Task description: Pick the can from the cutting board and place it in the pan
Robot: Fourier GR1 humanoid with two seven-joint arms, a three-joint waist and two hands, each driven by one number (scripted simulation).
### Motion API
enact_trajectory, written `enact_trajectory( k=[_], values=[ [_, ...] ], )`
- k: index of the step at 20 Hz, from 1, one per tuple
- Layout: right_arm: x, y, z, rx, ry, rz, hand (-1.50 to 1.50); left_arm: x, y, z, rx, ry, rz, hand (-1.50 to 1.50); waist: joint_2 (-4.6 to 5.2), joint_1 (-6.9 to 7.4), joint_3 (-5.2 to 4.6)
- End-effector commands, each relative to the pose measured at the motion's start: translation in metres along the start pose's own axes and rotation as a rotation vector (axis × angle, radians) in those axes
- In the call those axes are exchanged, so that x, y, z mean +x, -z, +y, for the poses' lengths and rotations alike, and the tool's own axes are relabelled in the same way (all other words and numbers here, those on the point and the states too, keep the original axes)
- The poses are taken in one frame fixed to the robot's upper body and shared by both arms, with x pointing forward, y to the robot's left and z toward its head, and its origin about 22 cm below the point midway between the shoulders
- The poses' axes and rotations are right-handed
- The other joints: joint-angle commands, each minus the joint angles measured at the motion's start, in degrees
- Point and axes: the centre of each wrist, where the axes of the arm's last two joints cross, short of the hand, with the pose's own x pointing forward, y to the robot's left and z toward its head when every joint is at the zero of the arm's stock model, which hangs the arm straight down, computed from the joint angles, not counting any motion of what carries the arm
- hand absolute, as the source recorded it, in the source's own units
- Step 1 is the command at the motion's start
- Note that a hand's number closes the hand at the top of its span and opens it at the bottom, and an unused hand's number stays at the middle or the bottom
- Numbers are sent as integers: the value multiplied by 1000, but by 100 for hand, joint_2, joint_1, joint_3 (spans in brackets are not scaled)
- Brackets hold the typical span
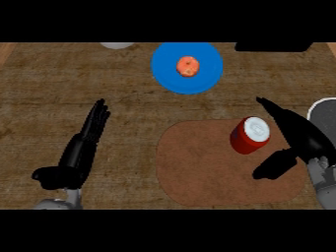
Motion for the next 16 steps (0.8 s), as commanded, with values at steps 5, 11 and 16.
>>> enact_trajectory(
  k=[5, 11, 16],
  values=[
    [3, 12, 32, -16, 23, 17, -150, -2, -4, 8, -18, -19, -2, 0, -3, -31, 1],
    [-15, 29, 14, -22, 74, -1, -150, 10, 11, 8, 3, 3, 8, 0, -2, -35, 2],
    [-22, 50, 41, 20, 24, 57, -150, 14, -11, -1, -8, -5, 10, 0, -3, -9, 3]
  ],
)
